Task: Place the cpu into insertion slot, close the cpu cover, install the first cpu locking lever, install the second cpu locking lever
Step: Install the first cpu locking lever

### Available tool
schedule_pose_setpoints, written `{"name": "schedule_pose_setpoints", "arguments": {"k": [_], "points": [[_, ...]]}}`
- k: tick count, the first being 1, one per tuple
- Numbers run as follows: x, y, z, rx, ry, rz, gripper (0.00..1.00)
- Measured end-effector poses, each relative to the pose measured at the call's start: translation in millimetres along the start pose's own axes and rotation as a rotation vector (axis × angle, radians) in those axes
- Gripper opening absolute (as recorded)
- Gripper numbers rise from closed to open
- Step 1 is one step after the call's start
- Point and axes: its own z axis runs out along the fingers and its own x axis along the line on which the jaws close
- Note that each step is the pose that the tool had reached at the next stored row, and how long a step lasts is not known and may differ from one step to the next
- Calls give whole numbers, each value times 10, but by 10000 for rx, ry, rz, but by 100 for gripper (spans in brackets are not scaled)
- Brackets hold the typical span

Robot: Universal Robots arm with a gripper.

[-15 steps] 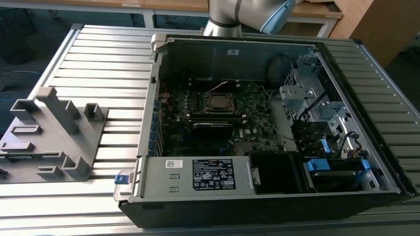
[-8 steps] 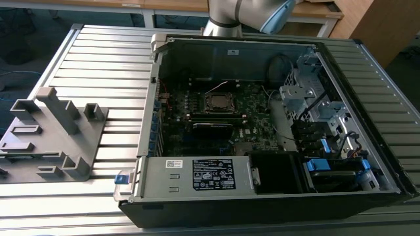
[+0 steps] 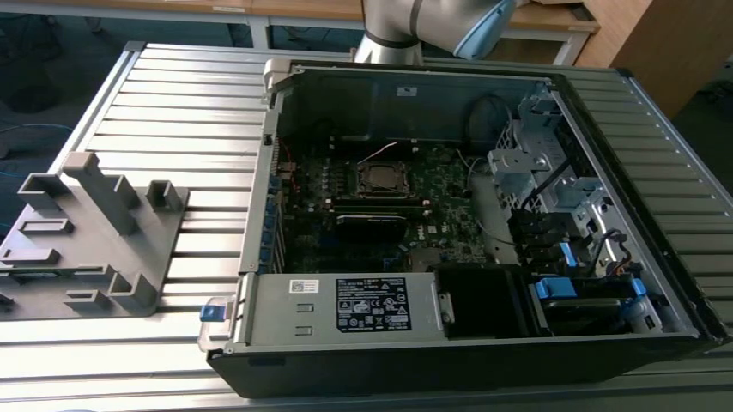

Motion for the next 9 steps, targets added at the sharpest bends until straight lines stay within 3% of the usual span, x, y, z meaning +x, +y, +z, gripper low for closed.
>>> {"name": "schedule_pose_setpoints", "arguments": {"k": [9], "points": [[1,-4,20,3,0,0,11]]}}
